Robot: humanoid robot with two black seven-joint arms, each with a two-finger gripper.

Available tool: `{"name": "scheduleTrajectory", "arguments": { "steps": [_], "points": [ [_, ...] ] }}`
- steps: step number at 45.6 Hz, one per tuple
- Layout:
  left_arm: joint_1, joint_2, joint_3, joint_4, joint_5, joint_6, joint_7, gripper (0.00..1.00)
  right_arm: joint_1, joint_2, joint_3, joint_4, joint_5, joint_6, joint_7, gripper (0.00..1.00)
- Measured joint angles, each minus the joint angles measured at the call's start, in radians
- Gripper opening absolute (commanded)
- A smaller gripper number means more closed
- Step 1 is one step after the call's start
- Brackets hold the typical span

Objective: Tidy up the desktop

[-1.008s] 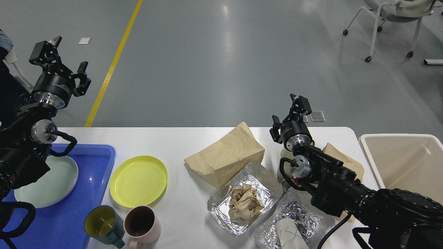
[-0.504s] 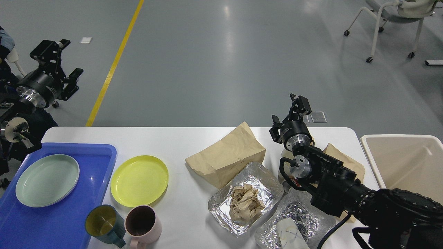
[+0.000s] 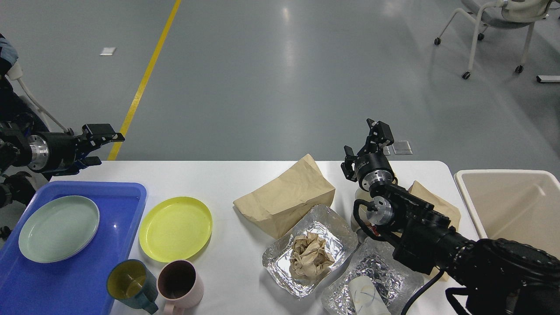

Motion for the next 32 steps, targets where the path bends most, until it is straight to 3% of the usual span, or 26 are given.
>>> {"name": "scheduleTrajectory", "arguments": {
  "steps": [6,17,32],
  "points": [
    [-0.029,-0.010,0.087,-0.038,0.000,-0.060,-0.001,0.96,0.000,0.000,0.000,0.000,0.000,0.000,0.000,1.00],
    [-0.131,-0.028,0.339,-0.270,0.003,-0.270,0.000,0.96,0.000,0.000,0.000,0.000,0.000,0.000,0.000,1.00],
    [-0.257,-0.120,0.603,-0.445,0.003,-0.293,0.000,0.96,0.000,0.000,0.000,0.000,0.000,0.000,0.000,1.00]
  ]
}}
